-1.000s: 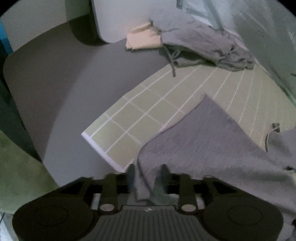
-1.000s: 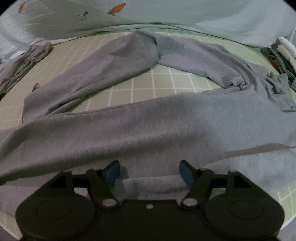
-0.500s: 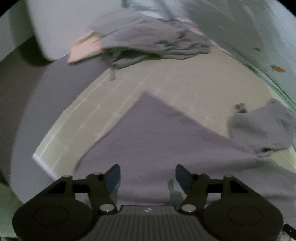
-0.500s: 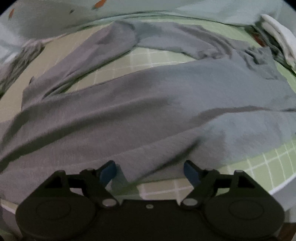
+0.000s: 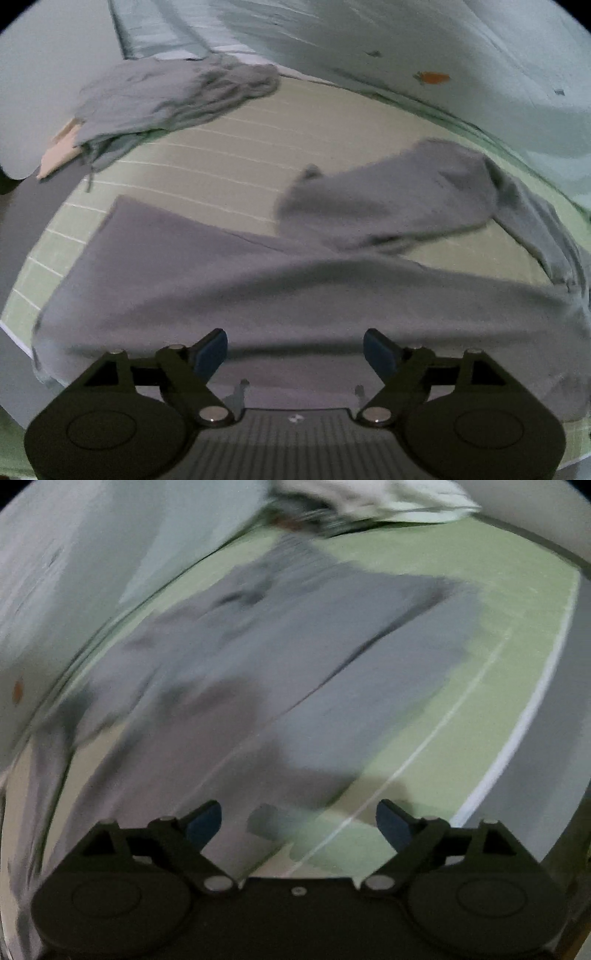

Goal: Fold clothes

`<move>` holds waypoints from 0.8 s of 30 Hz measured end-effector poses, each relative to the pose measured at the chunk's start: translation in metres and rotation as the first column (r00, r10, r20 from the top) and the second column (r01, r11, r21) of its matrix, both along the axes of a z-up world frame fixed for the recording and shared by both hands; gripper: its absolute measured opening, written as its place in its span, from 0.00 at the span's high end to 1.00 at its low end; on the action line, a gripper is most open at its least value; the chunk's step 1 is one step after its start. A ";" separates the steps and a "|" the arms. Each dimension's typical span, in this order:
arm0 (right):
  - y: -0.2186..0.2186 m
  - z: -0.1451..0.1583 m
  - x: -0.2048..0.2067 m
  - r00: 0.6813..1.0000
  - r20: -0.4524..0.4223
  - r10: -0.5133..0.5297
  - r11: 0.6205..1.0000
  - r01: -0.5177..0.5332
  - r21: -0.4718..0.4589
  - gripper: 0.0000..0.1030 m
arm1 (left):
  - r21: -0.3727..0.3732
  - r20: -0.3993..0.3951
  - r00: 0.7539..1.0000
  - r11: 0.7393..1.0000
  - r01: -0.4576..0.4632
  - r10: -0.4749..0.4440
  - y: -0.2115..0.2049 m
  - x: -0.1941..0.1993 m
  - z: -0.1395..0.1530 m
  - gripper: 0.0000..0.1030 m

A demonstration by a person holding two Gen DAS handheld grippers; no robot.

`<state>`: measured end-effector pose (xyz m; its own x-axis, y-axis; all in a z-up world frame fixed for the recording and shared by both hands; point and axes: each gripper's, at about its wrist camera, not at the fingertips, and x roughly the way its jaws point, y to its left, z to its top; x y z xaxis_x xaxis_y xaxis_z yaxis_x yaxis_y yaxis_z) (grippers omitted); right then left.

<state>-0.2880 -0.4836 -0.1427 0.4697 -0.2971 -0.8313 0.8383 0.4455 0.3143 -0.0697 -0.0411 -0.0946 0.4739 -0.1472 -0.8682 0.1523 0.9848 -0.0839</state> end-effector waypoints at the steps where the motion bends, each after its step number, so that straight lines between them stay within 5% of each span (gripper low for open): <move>1: -0.016 0.000 -0.006 1.000 0.004 -0.027 1.000 0.027 0.004 0.11 | 0.001 -0.008 1.000 1.000 0.002 -0.002 -0.012 -0.004 -0.002 0.21; 5: -0.073 0.000 -0.015 0.998 -0.035 -0.045 0.998 0.044 -0.040 0.11 | -0.038 -0.028 0.999 0.999 0.015 -0.016 -0.067 -0.006 -0.012 0.20; 13: -0.143 -0.011 -0.005 0.987 -0.151 0.054 0.982 -0.080 -0.169 0.09 | -0.006 -0.059 0.998 1.000 -0.022 0.022 -0.153 -0.018 -0.058 0.18; 15: -0.154 -0.010 -0.006 0.987 -0.144 0.075 0.978 -0.102 -0.183 0.17 | 0.048 -0.043 0.999 0.999 -0.002 0.004 -0.162 -0.031 -0.058 0.18; 17: -0.162 -0.006 -0.008 0.985 -0.131 0.116 0.968 -0.142 -0.207 0.52 | 0.086 -0.055 0.998 0.996 0.018 -0.013 -0.169 -0.044 -0.059 0.18; 18: -0.165 -0.005 -0.009 0.984 -0.114 0.136 0.965 -0.158 -0.209 0.56 | 0.089 -0.068 0.997 0.996 0.029 -0.023 -0.169 -0.052 -0.059 0.18; 20: -0.173 0.001 -0.018 0.987 -0.074 0.145 0.961 -0.158 -0.227 0.83 | 0.100 -0.096 0.994 0.993 0.061 -0.051 -0.159 -0.068 -0.057 0.18; 24: -0.198 0.014 -0.023 0.990 -0.076 0.116 0.946 -0.134 -0.294 0.83 | 0.081 -0.155 0.985 0.993 0.089 -0.076 -0.144 -0.097 -0.056 0.16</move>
